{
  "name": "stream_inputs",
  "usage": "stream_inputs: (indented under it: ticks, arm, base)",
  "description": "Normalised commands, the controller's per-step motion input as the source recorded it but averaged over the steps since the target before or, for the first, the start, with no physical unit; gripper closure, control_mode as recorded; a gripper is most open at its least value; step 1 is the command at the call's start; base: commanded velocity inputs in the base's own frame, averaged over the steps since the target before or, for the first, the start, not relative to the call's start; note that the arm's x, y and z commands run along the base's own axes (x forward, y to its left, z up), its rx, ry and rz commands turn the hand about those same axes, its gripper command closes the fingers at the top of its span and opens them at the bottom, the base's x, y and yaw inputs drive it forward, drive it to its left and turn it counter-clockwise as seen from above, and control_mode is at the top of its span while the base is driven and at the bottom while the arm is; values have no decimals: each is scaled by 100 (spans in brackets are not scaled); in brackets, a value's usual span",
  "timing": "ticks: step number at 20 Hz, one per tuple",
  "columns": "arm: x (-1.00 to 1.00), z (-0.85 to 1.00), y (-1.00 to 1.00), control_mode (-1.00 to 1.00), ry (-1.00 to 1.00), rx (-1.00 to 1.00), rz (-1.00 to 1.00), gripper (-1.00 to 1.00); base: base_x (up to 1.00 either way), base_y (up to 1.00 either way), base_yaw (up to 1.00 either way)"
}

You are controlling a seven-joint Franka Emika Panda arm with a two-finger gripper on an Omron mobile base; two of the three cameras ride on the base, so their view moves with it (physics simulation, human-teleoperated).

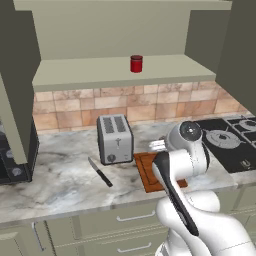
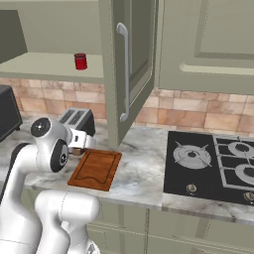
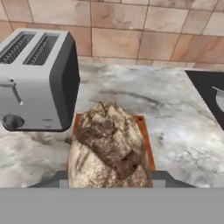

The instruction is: Pick the bread, place it on the cutting board, pick the jam, place it on the counter, and close the cabinet.

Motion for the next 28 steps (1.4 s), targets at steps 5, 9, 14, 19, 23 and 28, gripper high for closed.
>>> stream_inputs:
  ticks: [5,9,14,19,23,28]
  arm:
    - [0,-69,-6,-100,-16,0,0,100]
    - [8,-69,-5,-100,-16,0,0,100]
    - [13,-65,-8,-100,-16,0,0,100]
    - [12,-54,-11,-100,-13,3,0,100]
    - [14,-48,-14,-100,-10,5,0,100]
    - [23,-47,-17,-100,-7,6,0,100]
  base:
    - [0,0,0]
    - [0,0,0]
    - [0,0,0]
    - [0,0,0]
    - [0,0,0]
    - [0,0,0]
